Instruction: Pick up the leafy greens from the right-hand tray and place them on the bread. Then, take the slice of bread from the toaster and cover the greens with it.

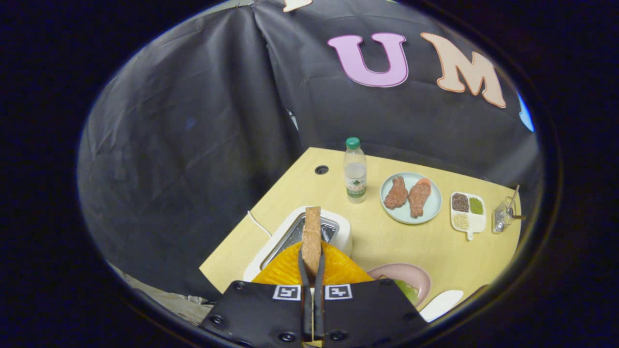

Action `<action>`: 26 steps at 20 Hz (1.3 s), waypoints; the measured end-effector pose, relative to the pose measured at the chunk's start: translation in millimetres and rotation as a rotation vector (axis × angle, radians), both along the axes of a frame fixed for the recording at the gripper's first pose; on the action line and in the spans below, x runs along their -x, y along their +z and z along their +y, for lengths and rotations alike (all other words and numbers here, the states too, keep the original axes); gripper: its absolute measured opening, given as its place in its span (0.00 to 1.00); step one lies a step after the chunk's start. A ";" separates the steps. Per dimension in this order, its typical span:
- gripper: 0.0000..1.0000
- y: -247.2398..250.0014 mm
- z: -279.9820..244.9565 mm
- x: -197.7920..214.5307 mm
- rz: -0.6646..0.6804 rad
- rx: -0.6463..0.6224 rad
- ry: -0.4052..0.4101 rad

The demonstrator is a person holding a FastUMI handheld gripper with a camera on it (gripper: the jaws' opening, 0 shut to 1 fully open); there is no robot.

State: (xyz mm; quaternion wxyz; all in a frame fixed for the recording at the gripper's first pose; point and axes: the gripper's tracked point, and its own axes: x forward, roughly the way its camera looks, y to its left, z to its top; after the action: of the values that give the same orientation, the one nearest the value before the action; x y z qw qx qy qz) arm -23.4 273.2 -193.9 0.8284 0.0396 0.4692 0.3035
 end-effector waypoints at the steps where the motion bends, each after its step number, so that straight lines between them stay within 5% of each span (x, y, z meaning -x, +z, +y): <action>1: 0.04 4.3 -8.8 -0.1 -0.007 -0.004 -0.004; 26: 0.04 -140.4 -148.3 44.8 0.187 -0.057 -0.205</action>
State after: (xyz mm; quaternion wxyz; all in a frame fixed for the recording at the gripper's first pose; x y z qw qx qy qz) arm -68.1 124.9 -334.3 0.8062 0.1390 0.5292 0.2252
